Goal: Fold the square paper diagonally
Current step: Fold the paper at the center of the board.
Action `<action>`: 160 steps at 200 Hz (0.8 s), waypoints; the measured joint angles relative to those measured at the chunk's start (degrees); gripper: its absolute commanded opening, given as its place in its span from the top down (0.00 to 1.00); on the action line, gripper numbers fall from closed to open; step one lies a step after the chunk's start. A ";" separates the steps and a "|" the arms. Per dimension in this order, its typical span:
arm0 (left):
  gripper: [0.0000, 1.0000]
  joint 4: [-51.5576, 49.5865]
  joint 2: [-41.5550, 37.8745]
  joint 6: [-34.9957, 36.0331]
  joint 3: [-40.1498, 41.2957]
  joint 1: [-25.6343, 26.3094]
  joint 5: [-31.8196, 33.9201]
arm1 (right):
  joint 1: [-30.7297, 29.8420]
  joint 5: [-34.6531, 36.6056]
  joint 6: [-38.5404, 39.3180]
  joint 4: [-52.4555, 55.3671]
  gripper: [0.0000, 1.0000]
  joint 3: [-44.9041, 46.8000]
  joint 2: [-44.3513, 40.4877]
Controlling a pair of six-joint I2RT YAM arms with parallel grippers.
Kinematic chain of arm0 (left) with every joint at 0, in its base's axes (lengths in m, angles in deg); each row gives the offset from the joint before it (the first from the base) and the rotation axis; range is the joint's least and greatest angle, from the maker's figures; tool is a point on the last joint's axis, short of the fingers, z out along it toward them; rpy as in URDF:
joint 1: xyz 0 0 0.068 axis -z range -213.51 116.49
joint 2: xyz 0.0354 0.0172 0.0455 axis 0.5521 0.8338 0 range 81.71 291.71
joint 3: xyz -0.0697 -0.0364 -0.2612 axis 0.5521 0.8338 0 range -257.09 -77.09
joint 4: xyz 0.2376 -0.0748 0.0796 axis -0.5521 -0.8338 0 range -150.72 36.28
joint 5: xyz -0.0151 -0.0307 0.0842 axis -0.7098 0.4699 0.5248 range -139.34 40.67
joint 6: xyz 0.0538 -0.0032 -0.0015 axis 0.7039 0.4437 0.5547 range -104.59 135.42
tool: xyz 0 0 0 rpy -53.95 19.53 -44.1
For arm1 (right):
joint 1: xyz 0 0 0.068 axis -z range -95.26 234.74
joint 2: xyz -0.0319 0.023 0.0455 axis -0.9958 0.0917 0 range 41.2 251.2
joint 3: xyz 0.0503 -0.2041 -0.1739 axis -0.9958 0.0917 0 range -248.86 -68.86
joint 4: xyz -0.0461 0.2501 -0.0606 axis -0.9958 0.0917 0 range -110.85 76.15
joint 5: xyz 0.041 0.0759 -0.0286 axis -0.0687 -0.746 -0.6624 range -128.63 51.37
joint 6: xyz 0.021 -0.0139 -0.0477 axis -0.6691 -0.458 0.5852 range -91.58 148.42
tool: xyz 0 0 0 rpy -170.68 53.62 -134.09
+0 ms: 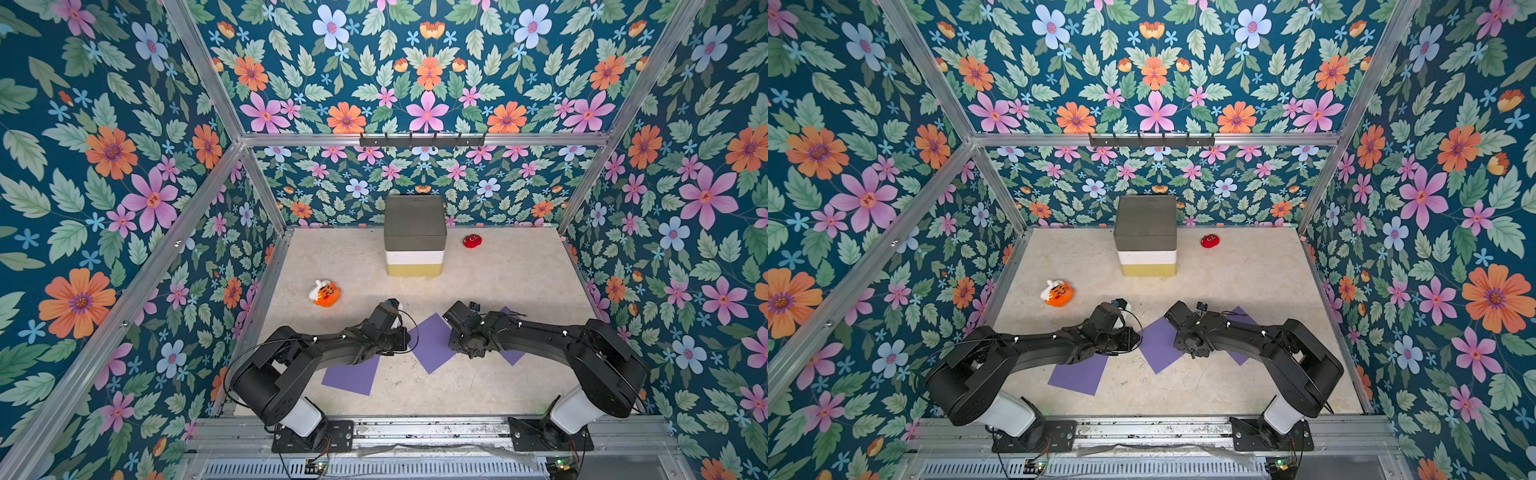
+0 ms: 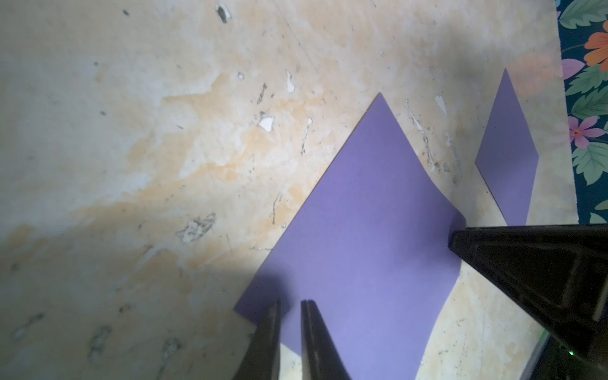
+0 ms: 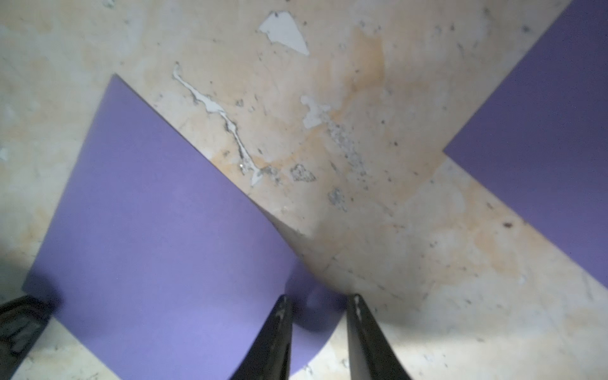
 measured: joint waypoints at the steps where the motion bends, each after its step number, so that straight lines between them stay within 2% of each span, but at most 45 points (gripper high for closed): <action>1: 0.80 0.00 0.00 0.00 0.00 0.00 0.00 | 0.07 -0.07 0.00 -0.28 0.73 0.02 0.02; 30: 0.80 0.33 0.09 0.00 0.09 0.00 0.00 | 1.05 -1.81 -0.42 -6.73 0.75 1.01 0.31; 73: 0.80 1.55 0.72 0.00 0.09 0.04 -0.09 | 1.07 -5.35 -1.70 -11.72 0.70 4.00 -2.38; 95: 0.80 1.55 0.68 0.00 0.17 0.04 0.02 | 0.96 -7.30 -2.71 -15.87 0.62 6.97 -6.60; 124: 0.81 1.53 0.50 -0.02 0.22 0.15 0.57 | 1.18 -9.60 -4.37 -27.30 0.48 12.39 -12.83; 160: 0.81 1.38 0.00 -0.79 0.52 0.15 1.40 | 1.44 -11.19 -6.01 -38.47 0.45 16.81 -16.17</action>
